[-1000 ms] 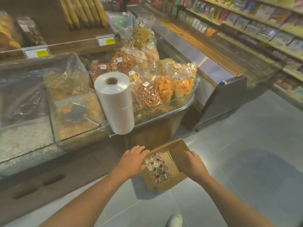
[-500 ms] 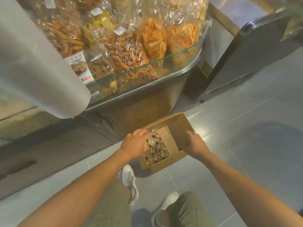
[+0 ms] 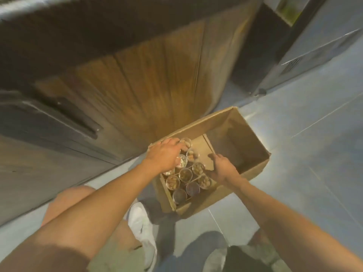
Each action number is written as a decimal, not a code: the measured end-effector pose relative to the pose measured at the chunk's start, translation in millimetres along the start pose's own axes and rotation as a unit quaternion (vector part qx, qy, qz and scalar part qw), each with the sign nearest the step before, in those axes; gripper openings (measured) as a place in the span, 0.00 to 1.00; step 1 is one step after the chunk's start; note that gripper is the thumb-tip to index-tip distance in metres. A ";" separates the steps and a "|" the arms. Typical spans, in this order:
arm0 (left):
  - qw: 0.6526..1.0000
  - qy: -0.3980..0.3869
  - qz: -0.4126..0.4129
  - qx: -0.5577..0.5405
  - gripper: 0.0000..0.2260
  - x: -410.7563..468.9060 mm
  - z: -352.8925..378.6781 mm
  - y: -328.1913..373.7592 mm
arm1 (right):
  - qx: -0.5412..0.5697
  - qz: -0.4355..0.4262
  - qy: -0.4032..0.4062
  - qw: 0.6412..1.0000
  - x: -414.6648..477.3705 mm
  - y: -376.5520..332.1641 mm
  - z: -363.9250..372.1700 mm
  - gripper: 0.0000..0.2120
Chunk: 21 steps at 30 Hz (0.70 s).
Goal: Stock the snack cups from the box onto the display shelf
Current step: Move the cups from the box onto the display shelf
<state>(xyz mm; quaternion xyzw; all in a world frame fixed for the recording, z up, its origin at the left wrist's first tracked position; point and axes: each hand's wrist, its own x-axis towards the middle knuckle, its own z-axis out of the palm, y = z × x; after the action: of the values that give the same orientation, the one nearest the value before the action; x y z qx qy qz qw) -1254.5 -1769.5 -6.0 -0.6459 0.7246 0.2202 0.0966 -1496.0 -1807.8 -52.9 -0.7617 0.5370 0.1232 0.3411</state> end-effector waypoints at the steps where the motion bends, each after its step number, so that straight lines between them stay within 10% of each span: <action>1: 1.000 0.005 0.000 0.004 0.27 11.1 8.2 -4.4 | -0.002 0.000 0.007 1.000 17.5 2.5 11.6 0.33; 21: 0.999 0.025 0.005 -0.040 0.26 77.2 68.5 -32.2 | 0.044 0.005 0.092 0.995 129.6 2.1 76.9 0.21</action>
<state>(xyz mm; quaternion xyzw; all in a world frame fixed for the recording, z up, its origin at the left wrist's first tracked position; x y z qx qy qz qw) -1244.2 -1810.3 -105.7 -0.6505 0.7209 0.2333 0.0516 -1433.3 -1853.2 -182.3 -0.7511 0.5751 0.0305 0.3228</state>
